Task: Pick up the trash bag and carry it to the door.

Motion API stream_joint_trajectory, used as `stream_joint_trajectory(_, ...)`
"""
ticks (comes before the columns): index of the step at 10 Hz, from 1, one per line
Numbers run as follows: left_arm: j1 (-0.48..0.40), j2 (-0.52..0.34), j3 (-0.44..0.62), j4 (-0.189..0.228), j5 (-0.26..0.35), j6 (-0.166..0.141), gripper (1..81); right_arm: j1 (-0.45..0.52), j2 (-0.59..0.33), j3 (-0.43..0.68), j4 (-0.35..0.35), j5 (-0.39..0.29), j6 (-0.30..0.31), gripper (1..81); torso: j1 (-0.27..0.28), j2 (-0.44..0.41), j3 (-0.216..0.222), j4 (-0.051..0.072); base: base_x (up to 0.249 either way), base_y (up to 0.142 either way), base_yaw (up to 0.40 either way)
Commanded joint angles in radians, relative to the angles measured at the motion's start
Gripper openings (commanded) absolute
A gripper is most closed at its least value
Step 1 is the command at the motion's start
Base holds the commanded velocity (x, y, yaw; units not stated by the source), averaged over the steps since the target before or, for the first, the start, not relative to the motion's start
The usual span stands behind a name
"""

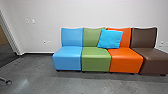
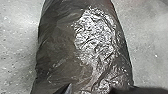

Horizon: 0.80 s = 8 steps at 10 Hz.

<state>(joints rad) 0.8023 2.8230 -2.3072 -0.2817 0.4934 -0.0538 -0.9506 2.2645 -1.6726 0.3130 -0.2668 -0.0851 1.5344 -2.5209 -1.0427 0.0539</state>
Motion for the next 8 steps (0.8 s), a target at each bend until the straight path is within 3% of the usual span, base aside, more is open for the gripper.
stream_joint_trajectory(1, -0.133, -0.008, 0.008, -0.020, 0.050, 0.002, 81.1, 0.100, -0.037, 0.019, 0.023, -0.052, -0.001, 81.1, -0.001, 0.002, 0.000, 0.000, 0.000, 0.000, 0.000)
stream_joint_trajectory(2, -0.133, -0.016, 0.008, -0.024, 0.050, 0.002, 81.1, 0.101, -0.037, 0.019, 0.023, -0.052, -0.001, 81.1, 0.016, -0.029, 0.000, 0.000, 0.000, 0.000, 0.000)
stream_joint_trajectory(4, -0.136, -0.028, 0.008, -0.027, 0.041, 0.005, 81.1, 0.101, -0.038, 0.027, 0.023, -0.052, -0.001, 81.1, 0.028, -0.052, -0.059, 0.000, 0.000, 0.000, 0.000)
stream_joint_trajectory(5, -0.148, -0.031, 0.008, -0.027, 0.030, 0.005, 81.1, 0.101, -0.040, 0.031, 0.023, -0.052, -0.001, 81.1, 0.030, -0.059, -0.063, 0.000, 0.000, 0.000, 0.000)
stream_joint_trajectory(6, -0.160, -0.032, 0.008, -0.027, 0.022, 0.005, 81.1, 0.101, -0.043, 0.036, 0.023, -0.052, -0.001, 81.1, 0.030, -0.061, -0.021, 0.000, 0.000, 0.000, 0.000)
stream_joint_trajectory(8, -0.171, -0.022, -0.005, -0.022, -0.057, 0.005, 81.1, 0.103, -0.041, 0.038, 0.023, -0.052, -0.001, 81.1, 0.031, -0.061, -0.047, 0.000, 0.000, 0.000, 0.000)
